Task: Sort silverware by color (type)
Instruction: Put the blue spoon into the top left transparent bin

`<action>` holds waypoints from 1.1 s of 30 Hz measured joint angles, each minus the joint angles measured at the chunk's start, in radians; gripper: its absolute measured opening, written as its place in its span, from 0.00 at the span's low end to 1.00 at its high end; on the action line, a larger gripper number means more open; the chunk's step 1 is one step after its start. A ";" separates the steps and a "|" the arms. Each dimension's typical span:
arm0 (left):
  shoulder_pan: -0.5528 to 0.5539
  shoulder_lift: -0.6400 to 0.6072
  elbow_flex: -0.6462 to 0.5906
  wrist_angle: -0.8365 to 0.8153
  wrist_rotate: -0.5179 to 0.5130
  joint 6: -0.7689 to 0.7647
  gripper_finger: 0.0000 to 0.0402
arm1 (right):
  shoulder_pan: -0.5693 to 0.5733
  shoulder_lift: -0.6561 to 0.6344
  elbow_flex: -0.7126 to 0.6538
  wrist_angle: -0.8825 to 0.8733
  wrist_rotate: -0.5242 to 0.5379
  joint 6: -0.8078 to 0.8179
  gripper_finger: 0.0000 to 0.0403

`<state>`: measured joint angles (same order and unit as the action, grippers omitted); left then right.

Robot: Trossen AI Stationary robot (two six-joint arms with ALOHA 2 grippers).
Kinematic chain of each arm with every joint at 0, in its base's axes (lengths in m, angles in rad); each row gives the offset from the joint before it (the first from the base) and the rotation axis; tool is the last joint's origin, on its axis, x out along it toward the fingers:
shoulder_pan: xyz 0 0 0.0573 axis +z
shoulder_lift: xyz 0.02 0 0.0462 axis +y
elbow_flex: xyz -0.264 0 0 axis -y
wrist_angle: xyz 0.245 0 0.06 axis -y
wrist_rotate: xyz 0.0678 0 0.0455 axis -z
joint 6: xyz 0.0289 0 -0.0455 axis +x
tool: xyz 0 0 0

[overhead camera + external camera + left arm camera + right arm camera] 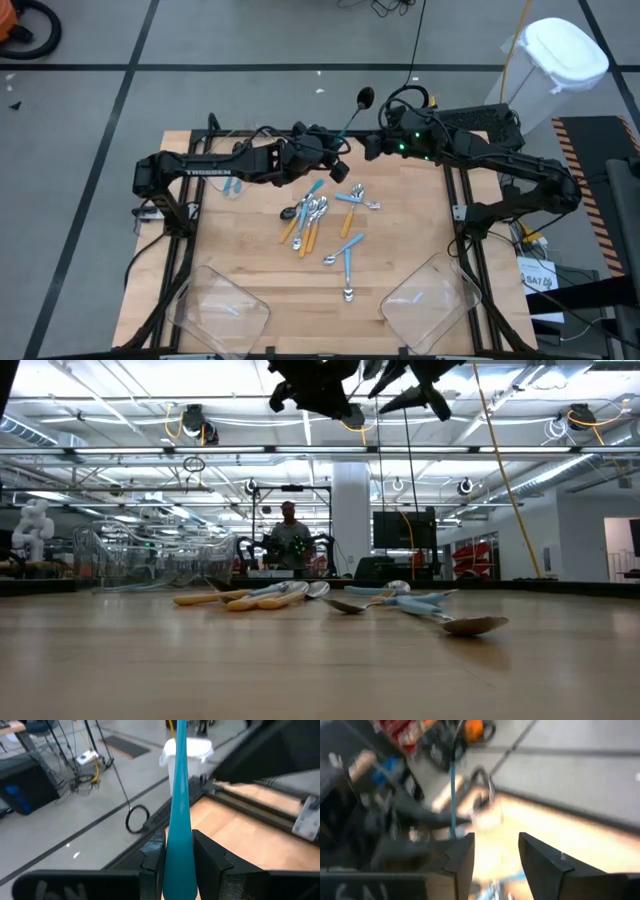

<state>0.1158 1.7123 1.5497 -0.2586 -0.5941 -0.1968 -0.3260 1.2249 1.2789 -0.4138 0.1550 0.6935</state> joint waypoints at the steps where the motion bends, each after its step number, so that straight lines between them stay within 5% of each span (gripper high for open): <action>1: 0.000 -0.004 -0.001 -0.019 0.000 -0.002 0.19 | 0.001 -0.001 -0.001 -0.015 -0.023 0.002 0.39; 6: 0.000 -0.022 -0.001 -0.094 0.000 -0.042 0.19 | 0.016 -0.007 -0.001 -0.085 -0.108 0.002 0.42; 33: 0.001 -0.253 -0.002 -0.686 0.064 -0.113 0.19 | 0.160 -0.086 0.001 -0.352 -0.104 0.001 0.43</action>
<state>0.1173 1.4595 1.5482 -0.9446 -0.5297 -0.3099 -0.1660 1.1393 1.2797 -0.7662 0.0508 0.6949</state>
